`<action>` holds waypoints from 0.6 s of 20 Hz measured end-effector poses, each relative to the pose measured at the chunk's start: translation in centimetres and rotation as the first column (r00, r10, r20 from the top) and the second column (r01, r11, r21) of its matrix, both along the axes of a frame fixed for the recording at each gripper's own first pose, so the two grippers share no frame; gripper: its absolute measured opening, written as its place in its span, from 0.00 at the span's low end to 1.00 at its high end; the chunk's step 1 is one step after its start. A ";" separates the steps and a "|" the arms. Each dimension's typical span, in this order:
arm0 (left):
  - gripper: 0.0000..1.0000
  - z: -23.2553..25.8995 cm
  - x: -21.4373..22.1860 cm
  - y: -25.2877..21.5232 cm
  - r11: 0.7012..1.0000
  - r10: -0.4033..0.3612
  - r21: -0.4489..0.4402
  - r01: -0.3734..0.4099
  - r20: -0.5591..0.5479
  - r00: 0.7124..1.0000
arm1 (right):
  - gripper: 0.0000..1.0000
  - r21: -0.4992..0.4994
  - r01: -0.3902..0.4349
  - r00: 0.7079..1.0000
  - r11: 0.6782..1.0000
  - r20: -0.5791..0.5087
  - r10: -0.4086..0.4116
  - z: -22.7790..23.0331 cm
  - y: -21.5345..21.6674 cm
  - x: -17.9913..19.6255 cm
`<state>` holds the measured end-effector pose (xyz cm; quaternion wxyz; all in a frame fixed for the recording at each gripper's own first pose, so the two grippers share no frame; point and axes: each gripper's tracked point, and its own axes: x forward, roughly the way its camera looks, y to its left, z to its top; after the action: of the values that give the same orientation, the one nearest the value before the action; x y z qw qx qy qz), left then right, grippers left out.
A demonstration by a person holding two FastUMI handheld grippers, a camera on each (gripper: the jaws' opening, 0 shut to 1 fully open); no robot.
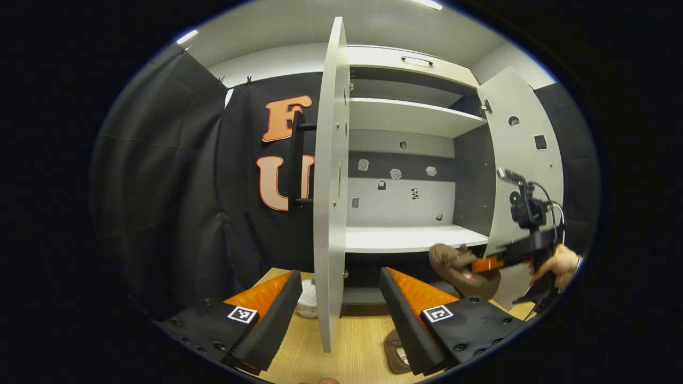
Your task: Grab one shoe with the right hand and put it into the shoe cabinet, grab the other shoe with the left hand and put it into the shoe cabinet; then close the right door with the right hand and the left door with the left hand.
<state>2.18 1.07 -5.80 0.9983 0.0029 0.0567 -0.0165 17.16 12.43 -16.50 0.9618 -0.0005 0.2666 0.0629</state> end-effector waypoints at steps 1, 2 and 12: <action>0.96 -0.1 0.0 0.1 1.000 0.001 -0.003 -0.001 -0.001 1.000 | 0.00 0.006 -0.003 1.000 1.000 0.026 0.003 1.7 0.7 1.7; 0.96 -0.1 -0.1 0.1 1.000 -0.002 -0.009 0.002 -0.003 1.000 | 0.01 0.012 -0.007 0.999 1.000 0.048 0.007 3.3 1.4 3.3; 0.97 -0.7 -1.3 2.0 0.999 0.049 -0.003 -0.049 -0.017 0.999 | 0.00 0.014 0.111 0.992 0.994 0.050 -0.112 6.7 2.4 17.5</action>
<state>0.89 3.08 -6.49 0.9978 -0.0003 0.0653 0.0079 34.68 14.81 -9.81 0.9703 0.0182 0.2412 0.0105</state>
